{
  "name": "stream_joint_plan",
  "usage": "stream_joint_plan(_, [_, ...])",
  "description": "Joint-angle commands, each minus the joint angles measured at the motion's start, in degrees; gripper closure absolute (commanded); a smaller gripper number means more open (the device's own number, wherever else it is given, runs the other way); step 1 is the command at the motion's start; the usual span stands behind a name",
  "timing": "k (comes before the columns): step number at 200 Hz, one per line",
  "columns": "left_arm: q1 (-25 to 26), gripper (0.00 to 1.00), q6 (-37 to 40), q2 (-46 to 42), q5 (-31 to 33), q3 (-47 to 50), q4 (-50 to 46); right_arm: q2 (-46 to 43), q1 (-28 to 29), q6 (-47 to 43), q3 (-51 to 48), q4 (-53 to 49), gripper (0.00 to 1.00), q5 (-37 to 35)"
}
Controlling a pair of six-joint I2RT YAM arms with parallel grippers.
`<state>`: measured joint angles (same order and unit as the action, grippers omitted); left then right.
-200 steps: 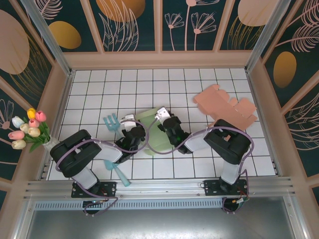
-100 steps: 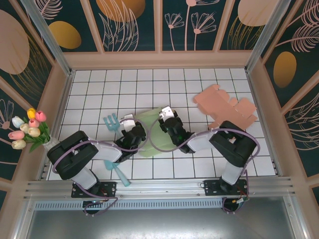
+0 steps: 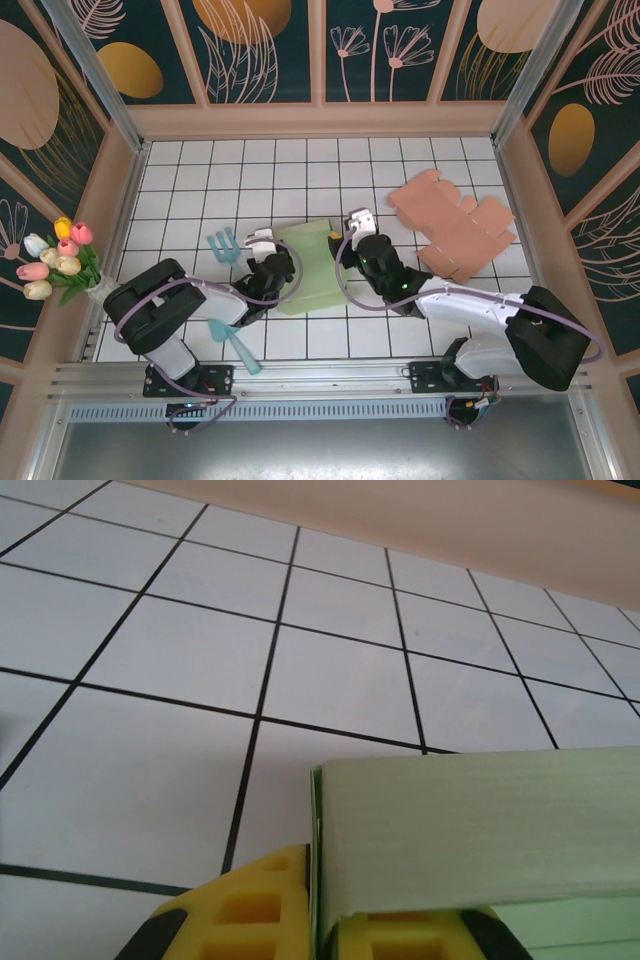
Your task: Fold the paper box
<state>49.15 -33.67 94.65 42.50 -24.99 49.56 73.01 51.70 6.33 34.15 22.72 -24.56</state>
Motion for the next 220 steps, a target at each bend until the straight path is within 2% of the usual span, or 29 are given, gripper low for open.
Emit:
stream_joint_plan(1, [0.29,1.0,3.92,2.21,-1.94,0.1,4.9,0.29,-0.6,4.77,4.68,-8.54,0.39,-1.41])
stream_joint_plan(55, [0.29,1.0,7.76,6.28,-1.56,-0.23,8.31,6.08,-6.44,10.51,8.83,-10.61,0.4,3.6])
stream_joint_plan(94, [0.42,1.0,9.64,8.83,-0.67,-0.75,9.51,7.97,-9.11,11.34,6.4,-7.51,0.4,6.16])
stream_joint_plan(122, [0.64,1.0,11.02,11.01,0.16,-1.78,9.72,7.73,-9.64,11.91,4.55,-6.38,0.41,5.35])
stream_joint_plan(174, [1.41,1.0,14.52,13.19,0.28,-4.38,8.23,2.17,-9.44,13.32,5.11,-11.34,0.41,3.09])
stream_joint_plan(198, [1.46,1.0,17.89,8.16,-1.22,-7.33,0.2,-3.75,-9.19,12.08,5.14,-15.36,0.41,1.21])
stream_joint_plan(220, [1.44,1.0,20.84,1.06,-1.76,-11.0,-9.09,-12.64,-9.33,11.02,3.82,-18.28,0.41,-1.6])
